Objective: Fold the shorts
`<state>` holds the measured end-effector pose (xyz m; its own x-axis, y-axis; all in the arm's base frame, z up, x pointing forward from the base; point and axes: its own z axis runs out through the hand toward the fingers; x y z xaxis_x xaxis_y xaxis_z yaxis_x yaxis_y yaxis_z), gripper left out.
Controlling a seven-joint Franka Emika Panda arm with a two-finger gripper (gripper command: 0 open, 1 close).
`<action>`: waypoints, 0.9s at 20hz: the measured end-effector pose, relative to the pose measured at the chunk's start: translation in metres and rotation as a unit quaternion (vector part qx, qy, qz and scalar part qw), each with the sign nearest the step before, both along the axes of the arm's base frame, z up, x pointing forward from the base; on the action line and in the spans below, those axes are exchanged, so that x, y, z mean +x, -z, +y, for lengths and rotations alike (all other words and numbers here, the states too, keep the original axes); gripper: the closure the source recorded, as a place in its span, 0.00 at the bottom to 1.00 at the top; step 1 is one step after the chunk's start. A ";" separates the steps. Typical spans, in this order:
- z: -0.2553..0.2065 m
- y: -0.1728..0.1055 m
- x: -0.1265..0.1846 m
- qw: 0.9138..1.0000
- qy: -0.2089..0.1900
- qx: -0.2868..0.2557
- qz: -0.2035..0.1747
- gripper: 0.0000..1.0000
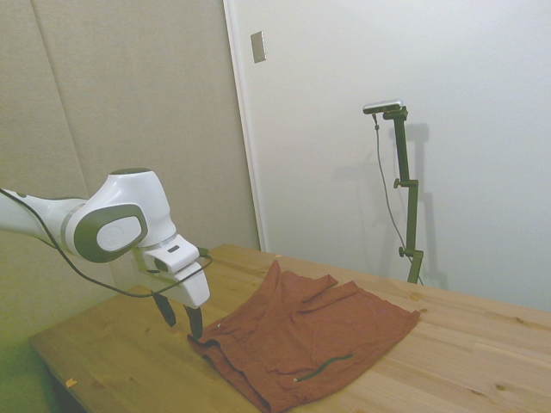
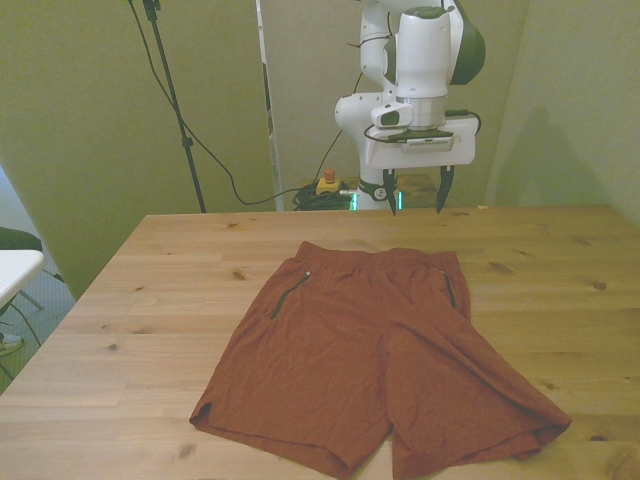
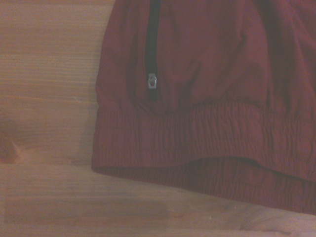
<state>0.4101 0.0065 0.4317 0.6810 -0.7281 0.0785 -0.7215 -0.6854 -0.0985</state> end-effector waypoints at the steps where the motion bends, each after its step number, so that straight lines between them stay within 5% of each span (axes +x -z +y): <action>1: 0.000 0.000 0.000 1.000 0.000 0.000 0.000 0.00; 4: 0.002 0.000 0.004 1.000 0.005 -0.018 0.004 0.00; 9: 0.061 -0.002 0.041 0.988 -0.002 -0.151 0.013 0.00; 12: 0.102 0.005 0.052 0.972 -0.020 -0.232 0.026 0.00; 18: 0.138 0.032 0.045 0.926 -0.026 -0.374 0.046 0.00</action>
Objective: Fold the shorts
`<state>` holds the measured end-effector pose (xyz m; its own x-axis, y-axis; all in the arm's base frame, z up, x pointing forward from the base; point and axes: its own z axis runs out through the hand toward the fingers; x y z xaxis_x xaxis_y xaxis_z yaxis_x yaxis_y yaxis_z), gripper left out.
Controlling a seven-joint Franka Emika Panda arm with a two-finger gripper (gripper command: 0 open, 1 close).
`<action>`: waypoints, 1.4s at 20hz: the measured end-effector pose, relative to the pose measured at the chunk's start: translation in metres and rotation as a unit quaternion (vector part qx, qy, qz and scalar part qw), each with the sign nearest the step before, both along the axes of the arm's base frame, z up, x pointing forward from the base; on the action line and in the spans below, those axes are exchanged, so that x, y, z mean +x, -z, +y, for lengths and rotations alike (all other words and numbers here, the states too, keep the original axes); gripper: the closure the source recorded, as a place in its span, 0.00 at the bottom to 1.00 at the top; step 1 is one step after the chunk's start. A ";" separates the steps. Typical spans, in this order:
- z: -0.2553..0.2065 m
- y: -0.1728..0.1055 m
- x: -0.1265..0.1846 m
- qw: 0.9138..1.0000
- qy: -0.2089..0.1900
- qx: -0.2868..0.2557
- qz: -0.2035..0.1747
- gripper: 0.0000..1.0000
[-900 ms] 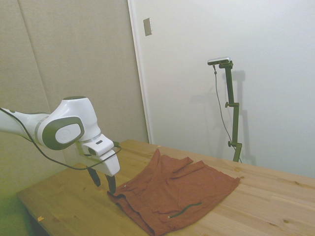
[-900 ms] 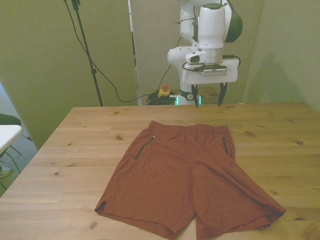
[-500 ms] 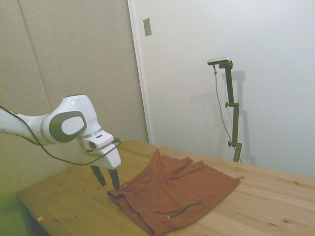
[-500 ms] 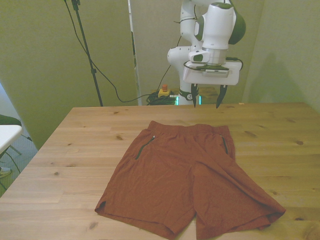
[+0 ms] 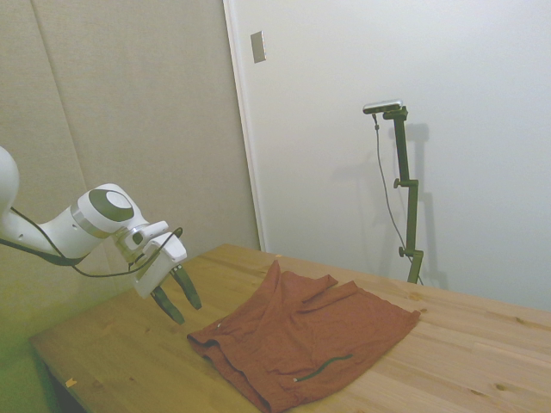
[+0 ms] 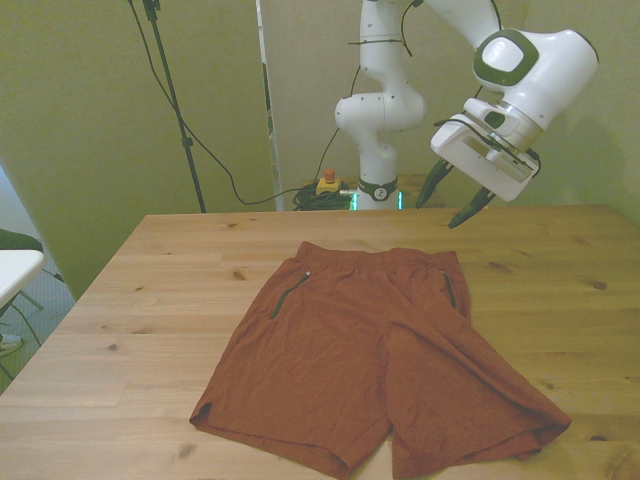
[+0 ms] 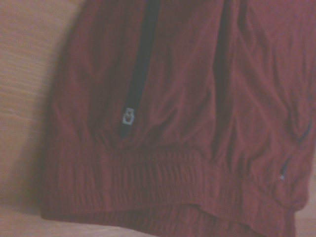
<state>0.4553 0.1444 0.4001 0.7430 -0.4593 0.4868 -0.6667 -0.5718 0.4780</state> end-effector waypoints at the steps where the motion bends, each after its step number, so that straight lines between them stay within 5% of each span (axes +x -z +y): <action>1: 0.002 0.007 0.001 1.000 -0.003 -0.010 0.001 0.00; 17: 0.050 0.061 0.034 0.999 -0.045 -0.006 -0.001 0.00; 25: 0.024 0.074 0.040 1.000 -0.016 -0.020 0.016 0.00; 26: 0.022 0.075 0.040 1.000 -0.015 -0.021 0.016 1.00; 28: 0.021 0.075 0.040 1.000 -0.014 -0.020 0.016 1.00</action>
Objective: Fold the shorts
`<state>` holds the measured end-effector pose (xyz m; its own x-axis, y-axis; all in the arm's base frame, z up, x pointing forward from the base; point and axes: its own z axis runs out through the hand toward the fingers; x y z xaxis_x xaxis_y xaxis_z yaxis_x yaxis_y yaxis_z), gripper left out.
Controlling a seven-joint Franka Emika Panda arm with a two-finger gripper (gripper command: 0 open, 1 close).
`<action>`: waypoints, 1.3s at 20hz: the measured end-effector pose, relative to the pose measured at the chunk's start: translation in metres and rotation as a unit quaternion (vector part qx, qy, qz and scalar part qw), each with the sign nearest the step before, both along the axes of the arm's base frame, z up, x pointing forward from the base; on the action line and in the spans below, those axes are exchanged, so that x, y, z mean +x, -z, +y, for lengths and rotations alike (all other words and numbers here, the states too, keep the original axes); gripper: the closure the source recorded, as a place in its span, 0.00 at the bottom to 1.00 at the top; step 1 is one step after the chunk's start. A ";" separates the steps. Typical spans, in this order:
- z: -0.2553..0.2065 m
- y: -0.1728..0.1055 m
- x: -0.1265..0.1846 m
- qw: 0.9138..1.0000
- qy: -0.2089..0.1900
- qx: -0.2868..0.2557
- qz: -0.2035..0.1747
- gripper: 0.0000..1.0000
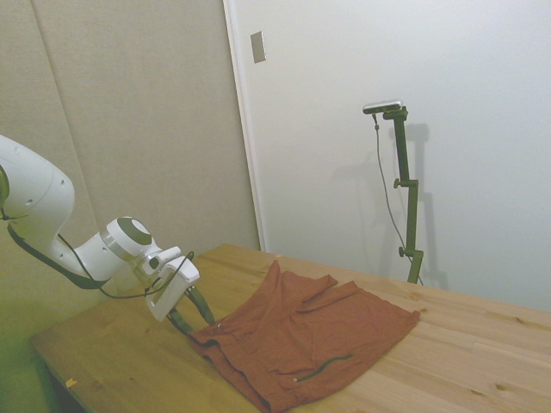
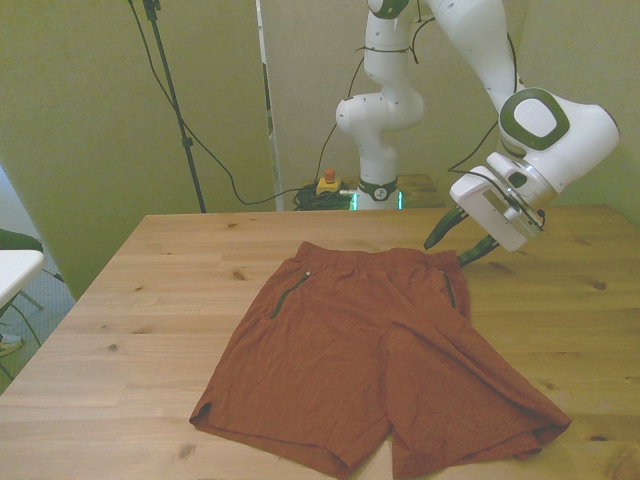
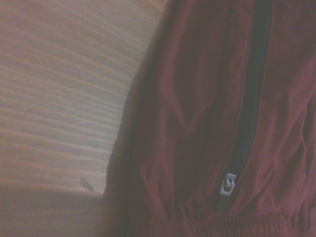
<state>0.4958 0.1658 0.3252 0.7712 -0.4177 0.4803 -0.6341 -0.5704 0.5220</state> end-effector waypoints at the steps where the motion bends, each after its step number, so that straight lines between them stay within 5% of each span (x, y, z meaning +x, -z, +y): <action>1: 0.000 0.000 0.000 1.000 0.000 0.000 0.000 1.00; 26: 0.010 0.011 -0.009 0.999 -0.004 0.030 0.017 1.00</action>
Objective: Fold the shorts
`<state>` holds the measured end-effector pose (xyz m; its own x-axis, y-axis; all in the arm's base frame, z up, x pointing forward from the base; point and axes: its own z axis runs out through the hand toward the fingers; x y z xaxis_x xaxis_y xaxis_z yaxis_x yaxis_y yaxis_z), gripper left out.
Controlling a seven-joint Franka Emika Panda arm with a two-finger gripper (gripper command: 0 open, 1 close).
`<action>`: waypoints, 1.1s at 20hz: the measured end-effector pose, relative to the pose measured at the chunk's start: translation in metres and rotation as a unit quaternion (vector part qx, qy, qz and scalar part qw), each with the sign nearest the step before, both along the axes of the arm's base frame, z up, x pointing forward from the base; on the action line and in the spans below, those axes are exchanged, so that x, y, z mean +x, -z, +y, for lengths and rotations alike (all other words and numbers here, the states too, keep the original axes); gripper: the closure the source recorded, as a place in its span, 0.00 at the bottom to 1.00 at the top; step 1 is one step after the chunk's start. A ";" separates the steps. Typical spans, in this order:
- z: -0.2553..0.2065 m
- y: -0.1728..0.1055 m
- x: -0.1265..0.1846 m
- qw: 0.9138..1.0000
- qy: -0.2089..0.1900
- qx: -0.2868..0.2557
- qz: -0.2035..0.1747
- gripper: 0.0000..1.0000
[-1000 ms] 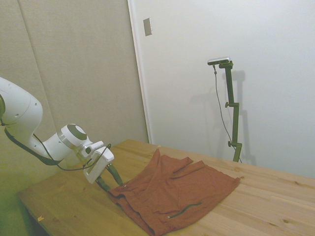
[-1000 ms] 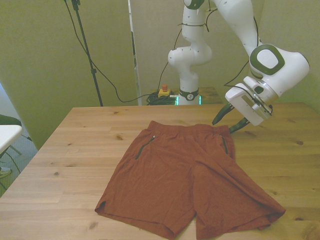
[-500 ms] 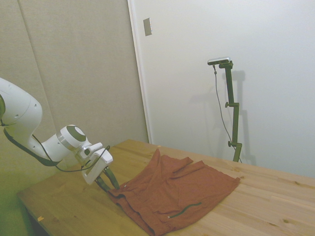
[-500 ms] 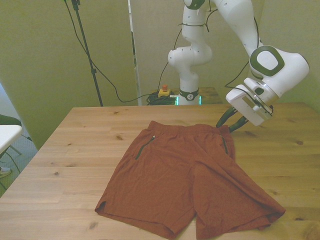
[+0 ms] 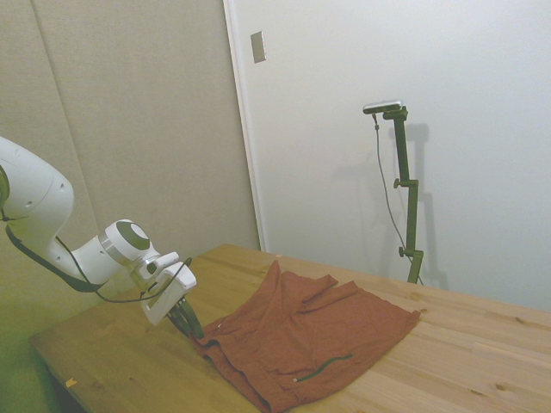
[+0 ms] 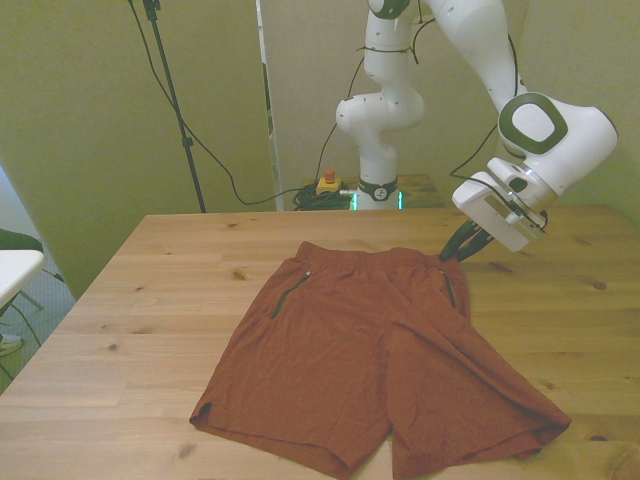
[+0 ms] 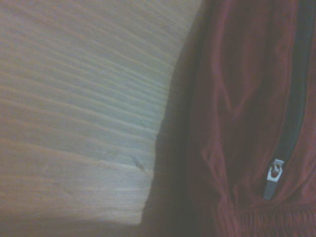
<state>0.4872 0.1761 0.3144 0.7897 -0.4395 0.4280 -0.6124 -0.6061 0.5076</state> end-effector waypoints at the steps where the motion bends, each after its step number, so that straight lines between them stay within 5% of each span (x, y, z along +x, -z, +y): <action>1: 0.001 0.001 -0.001 1.000 -0.001 0.005 0.004 1.00; 16: 0.042 -0.012 -0.021 0.993 -0.050 0.087 0.062 1.00; 22: 0.035 -0.018 -0.017 0.991 -0.034 0.115 0.056 1.00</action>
